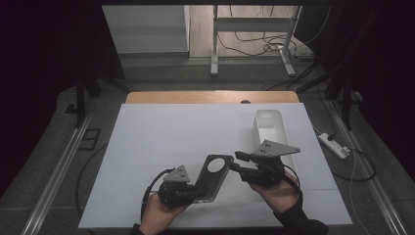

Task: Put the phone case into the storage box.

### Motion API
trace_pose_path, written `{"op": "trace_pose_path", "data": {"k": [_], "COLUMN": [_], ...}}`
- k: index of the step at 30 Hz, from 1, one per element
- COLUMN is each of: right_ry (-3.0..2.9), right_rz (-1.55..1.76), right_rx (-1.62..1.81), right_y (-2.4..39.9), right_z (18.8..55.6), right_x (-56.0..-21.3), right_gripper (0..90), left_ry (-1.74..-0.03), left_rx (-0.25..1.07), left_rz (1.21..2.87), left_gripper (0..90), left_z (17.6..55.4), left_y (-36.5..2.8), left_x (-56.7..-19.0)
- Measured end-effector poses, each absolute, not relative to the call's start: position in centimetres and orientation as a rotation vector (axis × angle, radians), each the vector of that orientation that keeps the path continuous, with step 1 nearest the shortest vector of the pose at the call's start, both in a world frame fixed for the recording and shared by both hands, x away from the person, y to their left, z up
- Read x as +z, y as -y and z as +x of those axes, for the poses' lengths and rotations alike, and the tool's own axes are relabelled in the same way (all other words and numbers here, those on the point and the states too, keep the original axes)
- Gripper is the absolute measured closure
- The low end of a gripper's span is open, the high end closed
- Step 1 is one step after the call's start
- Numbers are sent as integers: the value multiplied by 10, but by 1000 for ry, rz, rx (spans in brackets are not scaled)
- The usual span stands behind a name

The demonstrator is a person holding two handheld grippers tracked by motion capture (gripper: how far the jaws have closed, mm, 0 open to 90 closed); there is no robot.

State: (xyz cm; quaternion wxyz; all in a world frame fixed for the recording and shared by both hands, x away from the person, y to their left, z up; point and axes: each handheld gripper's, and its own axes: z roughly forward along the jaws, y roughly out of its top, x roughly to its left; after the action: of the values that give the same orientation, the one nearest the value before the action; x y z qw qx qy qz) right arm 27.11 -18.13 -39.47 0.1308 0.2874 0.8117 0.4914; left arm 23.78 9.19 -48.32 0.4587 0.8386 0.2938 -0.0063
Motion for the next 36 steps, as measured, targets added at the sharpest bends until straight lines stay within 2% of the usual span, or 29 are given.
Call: {"op": "trace_pose_path", "data": {"k": [12, 30, 36], "right_ry": [-2362, -2367, -2369], "right_rz": [783, 816, 827], "right_rx": [1433, 1443, 1444], "right_y": [180, 181, 180], "right_z": [269, 268, 267], "right_x": [-394, -393, -394], "right_gripper": [769, 796, 799], "left_ry": [-683, -645, -634], "left_rx": [-74, -90, -62], "left_rz": [2055, 2060, 2059], "left_gripper": [843, 832, 713], "left_z": [239, 241, 240], "left_y": [-92, -90, -88], "left_x": [-485, -489, -489]}}
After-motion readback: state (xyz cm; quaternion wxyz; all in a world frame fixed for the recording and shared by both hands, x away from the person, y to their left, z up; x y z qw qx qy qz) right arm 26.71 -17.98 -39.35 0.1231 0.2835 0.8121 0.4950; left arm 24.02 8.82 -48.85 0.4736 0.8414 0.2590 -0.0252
